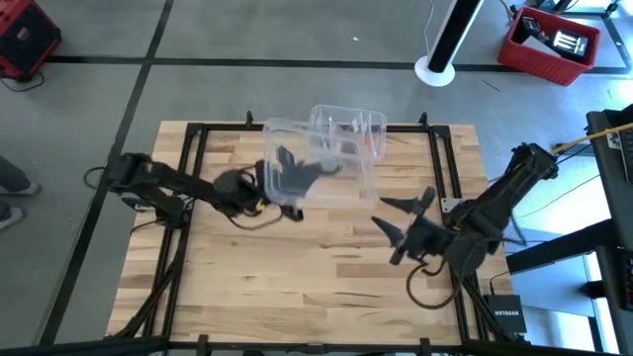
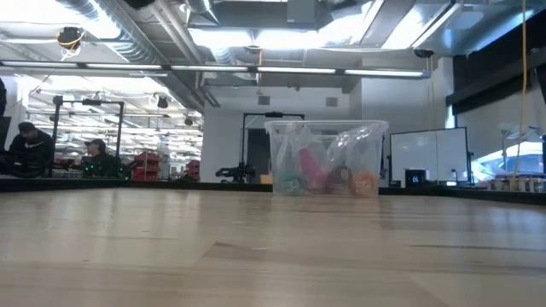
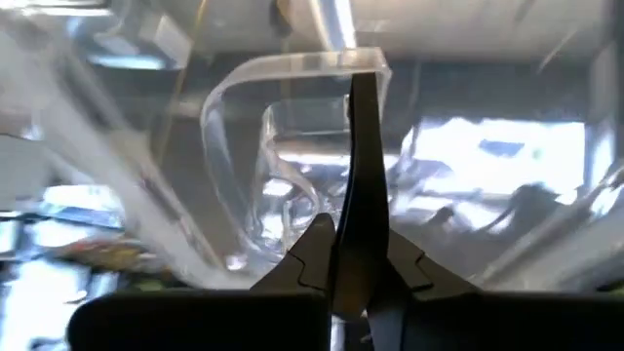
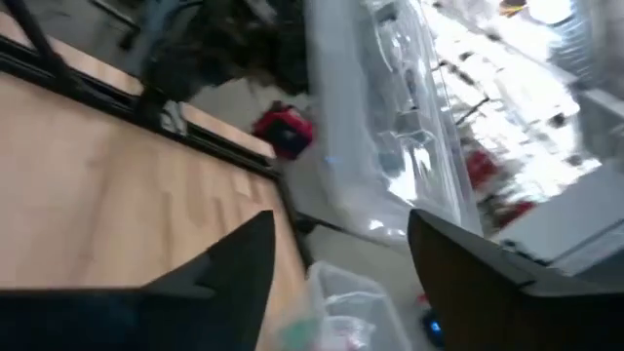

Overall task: Roll bandage
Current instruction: Close the transparent container

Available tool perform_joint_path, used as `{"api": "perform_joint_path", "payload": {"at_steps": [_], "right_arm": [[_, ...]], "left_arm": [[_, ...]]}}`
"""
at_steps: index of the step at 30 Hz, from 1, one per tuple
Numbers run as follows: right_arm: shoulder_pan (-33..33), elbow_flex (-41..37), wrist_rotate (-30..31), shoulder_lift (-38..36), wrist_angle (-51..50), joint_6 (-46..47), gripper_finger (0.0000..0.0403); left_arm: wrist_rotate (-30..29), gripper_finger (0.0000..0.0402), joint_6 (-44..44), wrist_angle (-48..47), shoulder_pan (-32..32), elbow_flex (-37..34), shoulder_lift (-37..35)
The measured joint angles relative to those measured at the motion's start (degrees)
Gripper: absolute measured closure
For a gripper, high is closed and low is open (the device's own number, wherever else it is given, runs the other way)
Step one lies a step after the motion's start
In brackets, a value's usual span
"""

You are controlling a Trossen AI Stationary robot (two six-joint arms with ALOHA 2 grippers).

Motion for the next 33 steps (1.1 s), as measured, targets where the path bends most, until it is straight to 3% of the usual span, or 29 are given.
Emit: {"api": "perform_joint_path", "payload": {"at_steps": [3, 8, 14, 22, 26, 30, 33], "right_arm": [[-0.9, 0.0, -4.1, -4.2, -10.9, 10.6, 0.0153], [-8.5, -2.2, -7.7, -9.8, -26.4, 26.5, 0.0152], [-22.1, -9.9, -13.8, -16.5, -27.5, 31.8, 0.0165], [-42.2, -21.0, -28.1, -23.6, -19.3, 31.8, 0.0178], [-52.9, -25.3, -33.0, -24.5, -14.3, 30.2, 0.0181], [-63.3, -28.4, -35.4, -24.4, -8.2, 30.0, 0.0181], [-70.4, -30.4, -35.1, -23.1, -4.9, 30.1, 0.0181]], "left_arm": [[-0.3, 0.0381, 2.0, -15.0, 2.9, 1.0, -5.9], [-0.1, 0.0381, 3.7, -50.4, 10.3, 9.1, -13.8], [1.7, 0.0381, 10.3, -85.4, 19.9, 25.8, -13.7], [11.2, 0.0381, 16.1, -118.2, 31.3, 48.3, -3.5], [13.2, 0.0381, 20.8, -130.5, 34.1, 59.6, 3.4], [14.9, 0.0381, 24.6, -137.5, 35.9, 68.3, 9.7], [15.5, 0.0381, 27.0, -138.4, 36.4, 70.3, 12.6]]}}
